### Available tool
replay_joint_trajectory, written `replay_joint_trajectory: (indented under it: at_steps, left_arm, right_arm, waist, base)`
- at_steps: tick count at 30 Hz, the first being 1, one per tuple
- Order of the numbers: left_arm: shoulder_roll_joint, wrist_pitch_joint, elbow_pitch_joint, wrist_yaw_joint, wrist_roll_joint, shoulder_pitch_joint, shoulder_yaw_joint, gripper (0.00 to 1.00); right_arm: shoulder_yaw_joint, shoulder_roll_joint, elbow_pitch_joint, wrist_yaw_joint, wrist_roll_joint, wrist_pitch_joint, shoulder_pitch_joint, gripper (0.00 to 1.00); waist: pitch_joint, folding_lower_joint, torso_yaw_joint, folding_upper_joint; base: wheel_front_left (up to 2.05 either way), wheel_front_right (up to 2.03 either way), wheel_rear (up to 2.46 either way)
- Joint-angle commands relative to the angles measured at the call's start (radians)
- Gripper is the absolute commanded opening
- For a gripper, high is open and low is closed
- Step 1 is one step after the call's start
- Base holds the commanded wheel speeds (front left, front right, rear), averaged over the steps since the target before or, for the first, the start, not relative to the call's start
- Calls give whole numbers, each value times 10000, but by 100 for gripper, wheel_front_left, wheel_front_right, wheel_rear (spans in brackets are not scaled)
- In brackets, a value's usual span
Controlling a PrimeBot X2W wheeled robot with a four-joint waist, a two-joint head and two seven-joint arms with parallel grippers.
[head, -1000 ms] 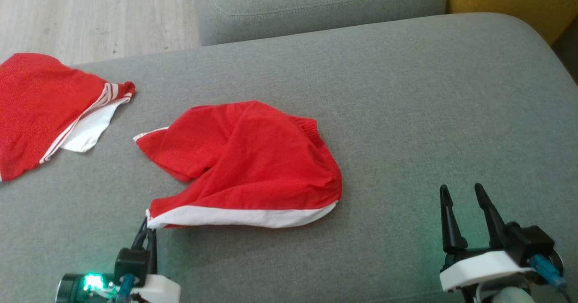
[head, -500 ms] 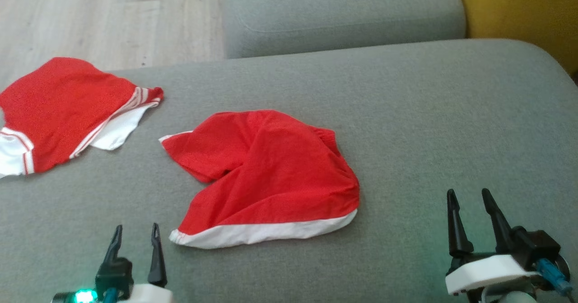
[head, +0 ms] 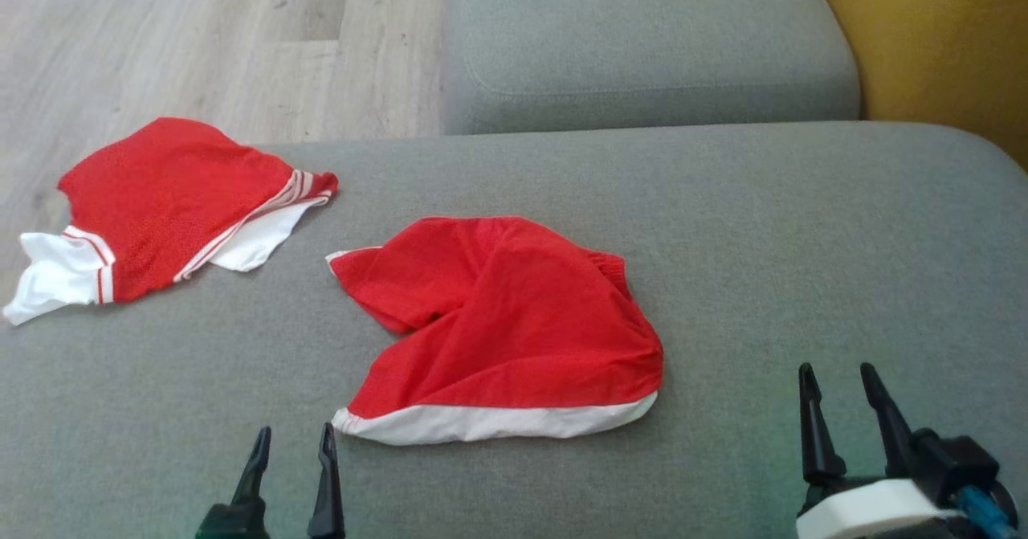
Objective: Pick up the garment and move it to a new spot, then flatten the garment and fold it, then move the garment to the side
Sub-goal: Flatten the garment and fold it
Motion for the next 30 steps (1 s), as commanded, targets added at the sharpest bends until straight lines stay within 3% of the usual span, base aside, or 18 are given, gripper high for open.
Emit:
replay_joint_trajectory:
  at_steps: [1,23,30]
  left_arm:
    - [-5,-124,-362,-80,-19,-314,449,100]
    - [-426,-123,5,-570,253,-234,795,100]
    - [-357,576,838,-872,195,-1063,553,100]
  right_arm:
    - [263,-68,-345,75,-57,-111,-235,100]
    - [636,-68,-286,75,12,-111,-106,100]
    - [884,-68,-273,75,-68,-111,-283,100]
  waist:
    - [-78,1,48,-1]
    - [-154,1,-1,-1]
    - [157,1,-109,-1]
  base:
    - [0,0,0]
    - [0,0,0]
    - [0,0,0]
